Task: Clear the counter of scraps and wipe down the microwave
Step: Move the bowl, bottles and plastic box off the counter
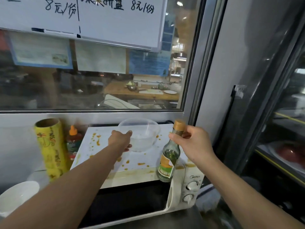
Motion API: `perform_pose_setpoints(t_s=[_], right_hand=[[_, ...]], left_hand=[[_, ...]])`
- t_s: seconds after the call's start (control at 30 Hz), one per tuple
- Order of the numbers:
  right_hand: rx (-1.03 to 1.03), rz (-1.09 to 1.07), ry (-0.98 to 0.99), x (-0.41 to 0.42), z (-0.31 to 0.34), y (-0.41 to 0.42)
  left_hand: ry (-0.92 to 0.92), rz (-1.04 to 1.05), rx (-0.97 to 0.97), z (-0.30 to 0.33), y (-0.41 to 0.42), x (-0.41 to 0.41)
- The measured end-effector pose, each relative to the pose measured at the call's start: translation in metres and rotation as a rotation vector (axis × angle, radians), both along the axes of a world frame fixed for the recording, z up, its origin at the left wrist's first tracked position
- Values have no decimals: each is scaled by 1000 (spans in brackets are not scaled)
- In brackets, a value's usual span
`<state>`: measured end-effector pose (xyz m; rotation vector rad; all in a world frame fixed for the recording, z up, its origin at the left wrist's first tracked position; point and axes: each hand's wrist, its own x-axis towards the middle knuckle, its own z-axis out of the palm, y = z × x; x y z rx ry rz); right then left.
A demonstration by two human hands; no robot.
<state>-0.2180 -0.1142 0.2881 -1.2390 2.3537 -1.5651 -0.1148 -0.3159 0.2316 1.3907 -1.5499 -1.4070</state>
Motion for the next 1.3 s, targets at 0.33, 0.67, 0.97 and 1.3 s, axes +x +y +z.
perform_pose_setpoints(t_s=[0.33,0.67,0.97,1.3], right_hand=[[16,-45,14,24,-8,1],[-3,99,46,75,-13,18],[16,347,40,161,-35,40],[41,590,-12,285,-53,35]], left_hand=[[84,-29,41,-7,5,22],[128,134,-61,-1,53,129],[84,426,-36,-18,135,279],[76,652,63,-40,195,431]])
